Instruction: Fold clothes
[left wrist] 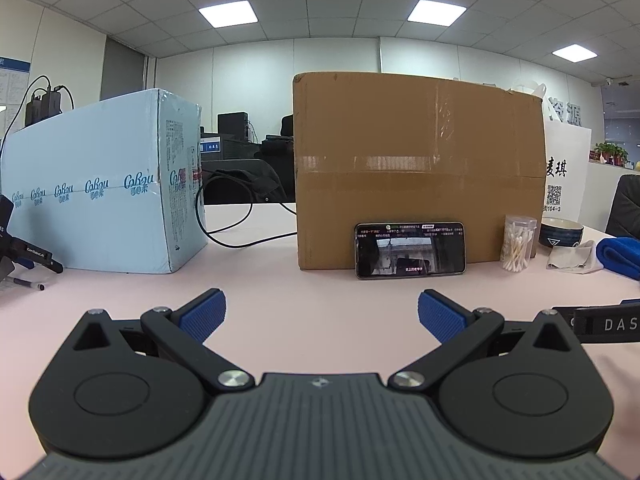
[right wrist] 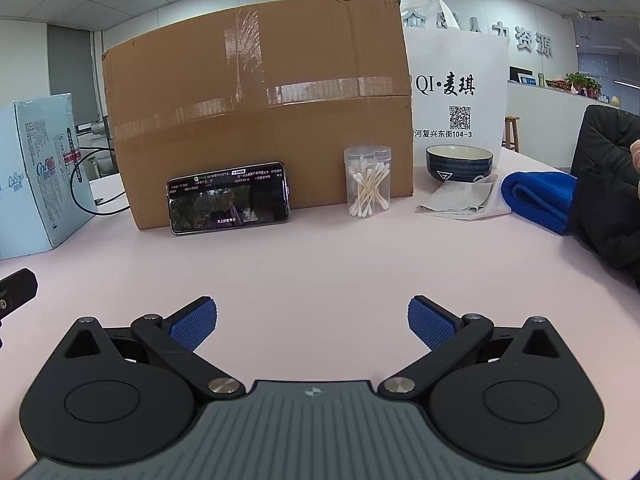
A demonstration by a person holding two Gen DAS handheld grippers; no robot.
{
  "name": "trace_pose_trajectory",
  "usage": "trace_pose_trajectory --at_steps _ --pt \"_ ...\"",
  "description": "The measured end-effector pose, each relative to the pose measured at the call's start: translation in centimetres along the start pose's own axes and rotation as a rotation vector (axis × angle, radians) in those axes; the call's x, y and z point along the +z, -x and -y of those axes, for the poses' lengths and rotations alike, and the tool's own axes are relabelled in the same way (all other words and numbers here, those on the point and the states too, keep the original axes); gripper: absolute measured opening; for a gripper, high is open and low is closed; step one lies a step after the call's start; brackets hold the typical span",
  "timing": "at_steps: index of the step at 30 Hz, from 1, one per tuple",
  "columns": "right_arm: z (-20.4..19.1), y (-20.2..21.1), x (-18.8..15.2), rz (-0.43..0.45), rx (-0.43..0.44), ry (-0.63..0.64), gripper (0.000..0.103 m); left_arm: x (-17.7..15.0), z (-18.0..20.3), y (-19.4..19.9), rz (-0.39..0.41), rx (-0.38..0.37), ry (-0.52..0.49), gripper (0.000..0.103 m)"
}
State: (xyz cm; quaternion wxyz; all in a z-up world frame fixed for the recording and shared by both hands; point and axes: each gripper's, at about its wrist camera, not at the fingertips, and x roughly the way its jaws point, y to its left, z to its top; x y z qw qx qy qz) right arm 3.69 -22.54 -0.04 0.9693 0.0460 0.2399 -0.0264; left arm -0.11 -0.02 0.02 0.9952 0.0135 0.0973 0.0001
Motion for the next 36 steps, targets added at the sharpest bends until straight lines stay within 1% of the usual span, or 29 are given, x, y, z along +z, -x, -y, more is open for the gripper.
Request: trace_pose_trajectory --at_steps 5,8,13,21,36 --pt "0.0 0.1 0.0 -0.004 0.005 -0.008 0.103 -0.8 0.8 -0.3 -0.009 0.016 -0.013 0.103" --pt "-0.1 0.1 0.0 -0.005 0.006 -0.01 0.103 -0.9 0.6 -0.7 -0.014 0.019 -0.009 0.103" --pt "0.1 0.1 0.0 -0.007 0.006 -0.01 0.103 -1.4 0.9 -0.4 -0.01 0.022 -0.008 0.103" --pt "0.2 0.0 0.0 -0.006 0.008 -0.01 0.103 -0.7 0.0 -0.7 -0.027 0.015 0.007 0.103" --pt "0.1 0.0 0.0 -0.011 0.01 -0.012 0.103 -0.6 -0.2 -0.9 -0.051 0.005 0.024 0.103"
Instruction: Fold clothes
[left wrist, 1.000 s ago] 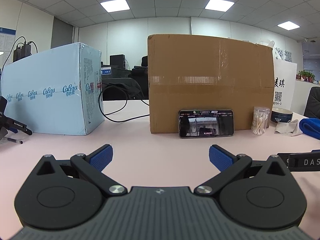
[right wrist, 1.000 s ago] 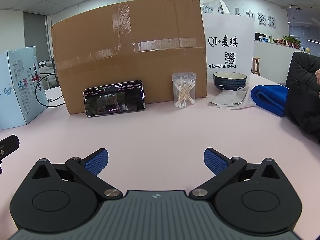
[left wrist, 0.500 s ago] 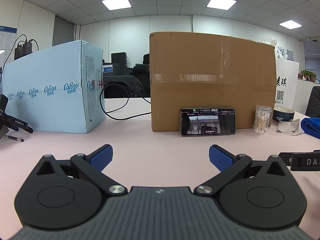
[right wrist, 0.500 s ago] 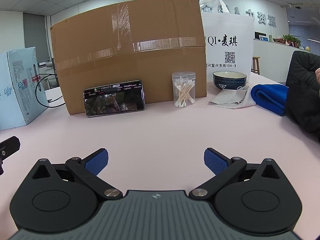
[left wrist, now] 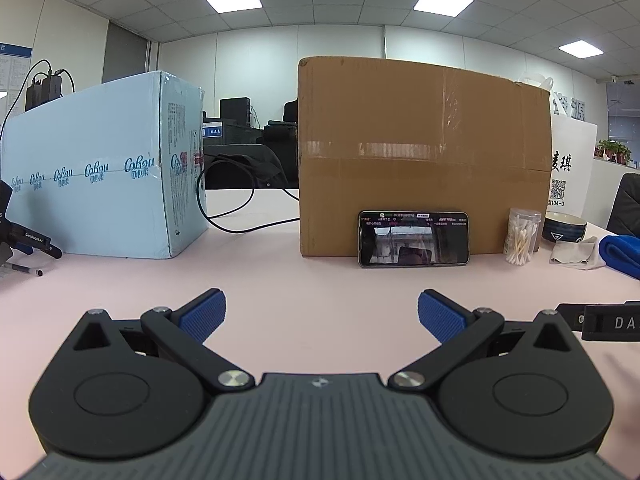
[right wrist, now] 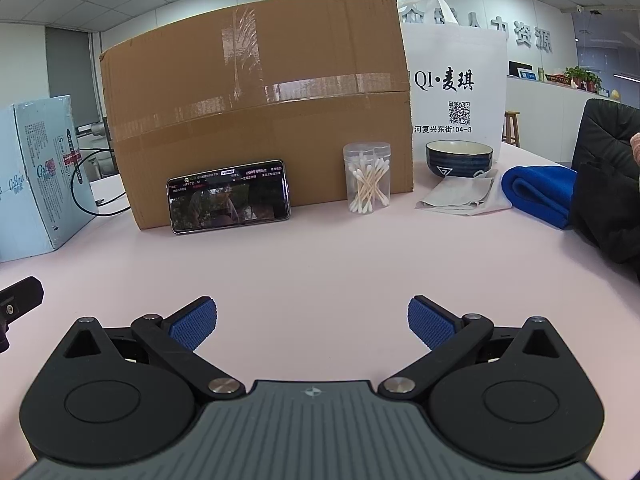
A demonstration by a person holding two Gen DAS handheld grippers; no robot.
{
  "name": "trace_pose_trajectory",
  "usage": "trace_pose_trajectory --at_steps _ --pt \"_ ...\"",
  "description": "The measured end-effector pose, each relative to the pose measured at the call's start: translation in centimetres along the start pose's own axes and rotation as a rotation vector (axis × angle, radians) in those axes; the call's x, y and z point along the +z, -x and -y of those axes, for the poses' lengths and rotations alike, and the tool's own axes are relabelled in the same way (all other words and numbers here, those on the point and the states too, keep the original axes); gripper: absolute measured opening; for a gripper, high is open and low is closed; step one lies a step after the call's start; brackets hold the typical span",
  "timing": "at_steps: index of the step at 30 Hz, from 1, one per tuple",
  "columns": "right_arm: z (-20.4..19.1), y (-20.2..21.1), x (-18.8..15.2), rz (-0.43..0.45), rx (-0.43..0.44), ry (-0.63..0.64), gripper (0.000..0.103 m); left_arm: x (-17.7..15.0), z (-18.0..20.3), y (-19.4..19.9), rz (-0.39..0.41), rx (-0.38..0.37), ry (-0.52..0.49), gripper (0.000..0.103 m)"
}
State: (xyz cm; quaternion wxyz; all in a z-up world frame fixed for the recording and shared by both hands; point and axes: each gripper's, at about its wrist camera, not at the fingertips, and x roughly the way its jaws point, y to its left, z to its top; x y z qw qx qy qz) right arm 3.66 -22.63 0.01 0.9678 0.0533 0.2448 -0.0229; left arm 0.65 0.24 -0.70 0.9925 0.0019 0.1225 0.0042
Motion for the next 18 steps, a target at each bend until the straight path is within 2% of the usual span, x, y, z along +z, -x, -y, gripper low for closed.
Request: trace_pose_trajectory --at_steps 6,10,18 --pt "0.1 0.1 0.0 0.004 0.086 -0.005 0.103 0.1 -0.1 0.5 0.026 0.0 0.005 0.103" --pt "0.1 1.4 -0.1 0.077 0.127 -0.01 0.103 0.0 -0.2 1.2 0.058 0.027 0.015 0.103" --pt "0.8 3.0 -0.1 0.177 0.17 -0.046 0.103 -0.1 -1.0 2.8 0.131 0.126 0.072 0.103"
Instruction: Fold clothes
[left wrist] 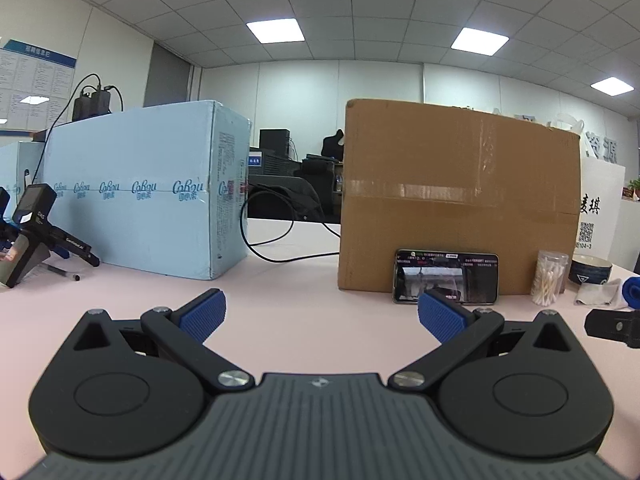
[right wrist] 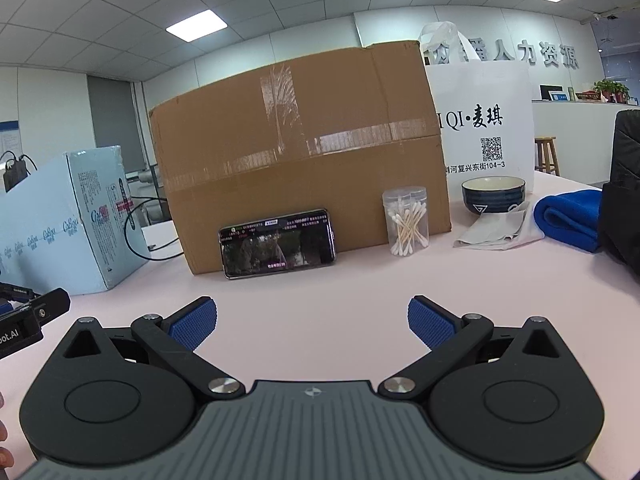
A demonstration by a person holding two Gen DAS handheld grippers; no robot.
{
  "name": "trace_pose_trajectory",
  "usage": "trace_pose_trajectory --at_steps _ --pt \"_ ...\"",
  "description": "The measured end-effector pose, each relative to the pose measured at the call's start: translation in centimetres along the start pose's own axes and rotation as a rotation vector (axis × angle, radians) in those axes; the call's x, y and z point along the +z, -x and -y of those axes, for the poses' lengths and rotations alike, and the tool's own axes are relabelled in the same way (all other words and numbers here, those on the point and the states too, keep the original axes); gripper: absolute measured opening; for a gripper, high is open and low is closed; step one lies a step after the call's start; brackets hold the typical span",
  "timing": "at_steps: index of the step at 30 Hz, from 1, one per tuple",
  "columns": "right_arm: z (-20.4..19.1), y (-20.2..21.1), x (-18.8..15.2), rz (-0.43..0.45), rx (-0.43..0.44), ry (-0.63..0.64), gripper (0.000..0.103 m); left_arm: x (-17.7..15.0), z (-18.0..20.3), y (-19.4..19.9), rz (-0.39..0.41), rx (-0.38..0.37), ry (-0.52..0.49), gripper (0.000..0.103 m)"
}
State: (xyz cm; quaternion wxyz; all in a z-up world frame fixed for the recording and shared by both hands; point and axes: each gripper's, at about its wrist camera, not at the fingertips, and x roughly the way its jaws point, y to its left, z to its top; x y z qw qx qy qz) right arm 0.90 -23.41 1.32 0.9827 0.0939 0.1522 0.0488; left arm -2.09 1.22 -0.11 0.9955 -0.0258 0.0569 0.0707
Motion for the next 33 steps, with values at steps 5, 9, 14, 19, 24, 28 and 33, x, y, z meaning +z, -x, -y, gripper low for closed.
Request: trace_pose_trajectory --at_steps 5,9,14,19,24,28,33 --pt "0.2 0.3 0.2 0.016 -0.02 -0.016 0.103 0.1 -0.2 0.5 0.01 0.01 0.005 0.103" --pt "0.5 0.1 0.2 -0.007 -0.042 -0.034 0.103 0.3 -0.3 0.0 -0.02 0.02 0.003 0.103" --pt "0.7 -0.2 0.1 -0.033 -0.051 -0.044 0.103 0.4 -0.6 -1.0 -0.075 0.029 0.023 0.103" --pt "0.8 -0.3 0.1 -0.04 -0.051 -0.044 0.103 0.4 -0.7 -1.4 -0.093 0.016 0.024 0.103" --pt "0.7 -0.3 0.1 -0.045 -0.039 -0.04 0.103 0.3 -0.8 -1.8 -0.112 0.008 0.033 0.103" --pt "1.0 -0.3 0.1 -0.056 -0.027 -0.066 0.103 0.3 -0.7 -2.0 -0.117 -0.001 0.027 0.103" --pt "1.5 0.3 0.0 -0.048 -0.009 -0.103 0.103 0.3 -0.5 -1.7 -0.105 -0.013 0.012 0.103"
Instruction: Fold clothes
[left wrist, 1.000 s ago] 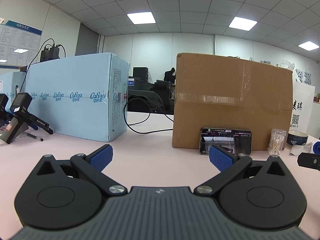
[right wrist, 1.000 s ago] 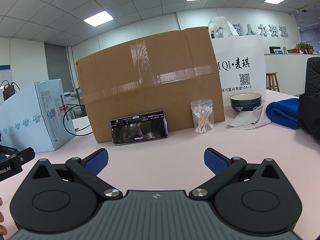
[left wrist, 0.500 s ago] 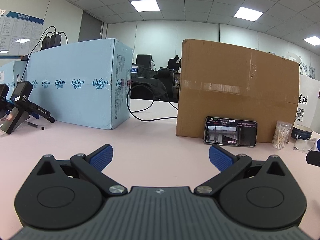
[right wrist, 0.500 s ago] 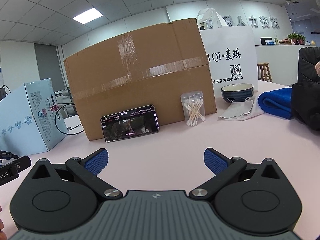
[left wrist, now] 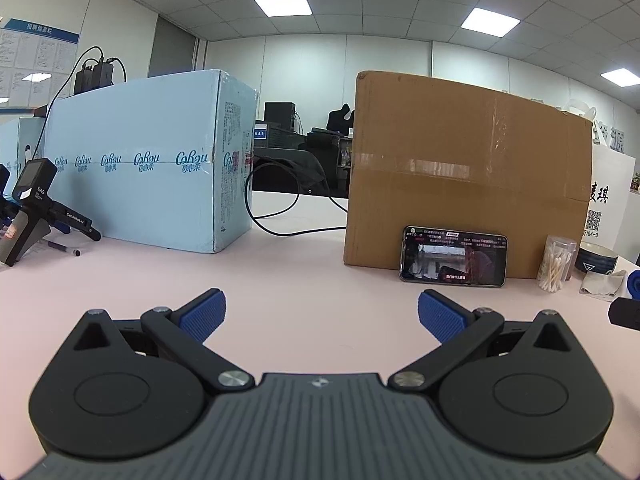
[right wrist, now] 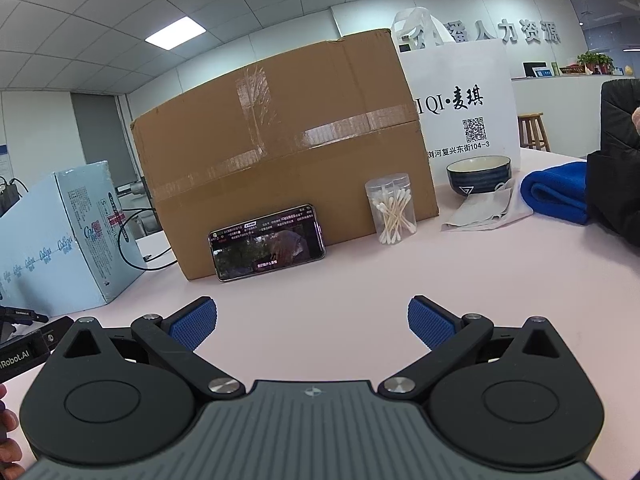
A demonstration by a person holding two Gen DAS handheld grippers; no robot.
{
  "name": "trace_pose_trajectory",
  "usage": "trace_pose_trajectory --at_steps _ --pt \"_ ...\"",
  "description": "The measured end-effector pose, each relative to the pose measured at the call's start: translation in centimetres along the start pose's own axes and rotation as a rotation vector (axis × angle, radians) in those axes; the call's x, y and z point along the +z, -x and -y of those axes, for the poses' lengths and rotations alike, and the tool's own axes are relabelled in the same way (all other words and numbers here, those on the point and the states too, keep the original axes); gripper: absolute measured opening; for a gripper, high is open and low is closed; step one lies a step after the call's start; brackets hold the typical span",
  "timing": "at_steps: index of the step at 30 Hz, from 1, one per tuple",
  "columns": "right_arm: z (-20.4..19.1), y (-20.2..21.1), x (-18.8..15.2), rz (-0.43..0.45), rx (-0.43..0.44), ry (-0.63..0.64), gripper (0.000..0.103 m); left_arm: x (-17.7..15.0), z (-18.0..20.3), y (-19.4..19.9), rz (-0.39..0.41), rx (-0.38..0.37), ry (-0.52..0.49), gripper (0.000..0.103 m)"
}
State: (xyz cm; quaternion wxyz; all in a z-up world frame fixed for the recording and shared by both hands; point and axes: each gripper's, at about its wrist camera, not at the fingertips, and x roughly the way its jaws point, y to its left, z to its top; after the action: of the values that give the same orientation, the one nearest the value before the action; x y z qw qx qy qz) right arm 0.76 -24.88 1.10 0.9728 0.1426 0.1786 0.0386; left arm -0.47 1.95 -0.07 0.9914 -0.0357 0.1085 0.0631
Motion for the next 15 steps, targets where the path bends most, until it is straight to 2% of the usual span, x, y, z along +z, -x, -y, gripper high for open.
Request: trace_pose_trajectory --at_steps 7,11,15 --pt "1.4 -0.4 -0.2 -0.066 0.05 -0.098 0.103 0.0 0.2 -0.1 -0.014 0.005 -0.011 0.103" --pt "2.3 -1.3 -0.6 -0.138 0.048 -0.169 0.103 0.0 0.8 -0.6 -0.041 -0.012 -0.042 0.103" --pt "1.7 -1.1 -0.6 -0.129 0.055 -0.14 0.103 -0.1 0.9 -1.0 -0.059 -0.029 -0.044 0.103"
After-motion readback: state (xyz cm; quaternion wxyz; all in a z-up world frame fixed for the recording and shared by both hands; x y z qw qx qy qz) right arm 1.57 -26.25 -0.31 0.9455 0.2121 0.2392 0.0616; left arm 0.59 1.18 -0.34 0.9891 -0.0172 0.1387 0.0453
